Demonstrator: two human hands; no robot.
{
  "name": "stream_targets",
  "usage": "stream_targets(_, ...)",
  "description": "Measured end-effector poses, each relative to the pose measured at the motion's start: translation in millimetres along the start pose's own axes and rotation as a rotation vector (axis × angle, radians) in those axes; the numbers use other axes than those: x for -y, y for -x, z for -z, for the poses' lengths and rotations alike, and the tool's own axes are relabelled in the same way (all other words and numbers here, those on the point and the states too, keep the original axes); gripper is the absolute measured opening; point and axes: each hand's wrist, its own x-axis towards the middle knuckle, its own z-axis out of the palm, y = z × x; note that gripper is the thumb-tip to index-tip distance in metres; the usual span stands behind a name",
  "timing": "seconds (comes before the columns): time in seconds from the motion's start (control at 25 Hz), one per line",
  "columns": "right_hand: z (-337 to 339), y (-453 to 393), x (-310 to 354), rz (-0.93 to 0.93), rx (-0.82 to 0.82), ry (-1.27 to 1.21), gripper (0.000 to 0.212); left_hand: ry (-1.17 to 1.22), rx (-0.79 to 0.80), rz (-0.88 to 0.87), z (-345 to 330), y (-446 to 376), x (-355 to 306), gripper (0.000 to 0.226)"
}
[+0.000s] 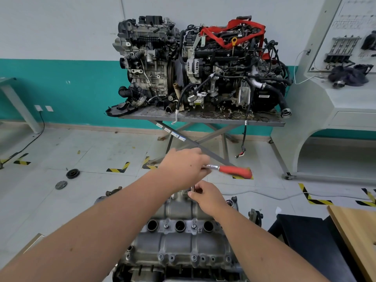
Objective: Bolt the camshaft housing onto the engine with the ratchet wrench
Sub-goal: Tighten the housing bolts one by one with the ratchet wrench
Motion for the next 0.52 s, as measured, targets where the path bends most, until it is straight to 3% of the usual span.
stream_targets(0.08,-13,2,15,-0.029,-0.072,0.063,0.011,-0.099,-0.136,-0.077,-13,6,-3,0.033)
stream_targets(0.12,-6,16,19,-0.081,0.088,0.112,0.012,-0.078,-0.252,-0.101,-20,11,-5,0.040)
stream_targets(0.16,-2,7,14,-0.124,0.095,0.136,0.021,-0.004,-0.379,-0.103,-27,17,-7,0.045)
stream_targets(0.2,-5,5,13,-0.099,0.049,0.212,0.029,0.108,-0.485,-0.088,-34,21,-8,0.048)
stream_targets(0.24,-14,7,-4,0.081,0.078,0.276,0.037,0.251,-0.526,-0.057,-41,24,-9,0.049)
stream_targets(0.28,-24,-4,-4,0.126,-0.055,0.228,0.037,0.411,-0.518,-0.018,-47,28,-10,0.051)
stream_targets(0.32,-20,-7,2,0.111,-0.038,0.320,0.030,0.581,-0.494,0.014,-53,32,-11,0.052)
stream_targets(0.4,-9,-5,-10,0.001,0.018,0.131,0.019,0.944,-0.485,0.098,-61,37,-16,0.046)
stream_targets(0.52,-12,-7,-3,0.006,-0.040,0.031,0.023,1.409,-0.557,0.325,-62,38,-28,0.039)
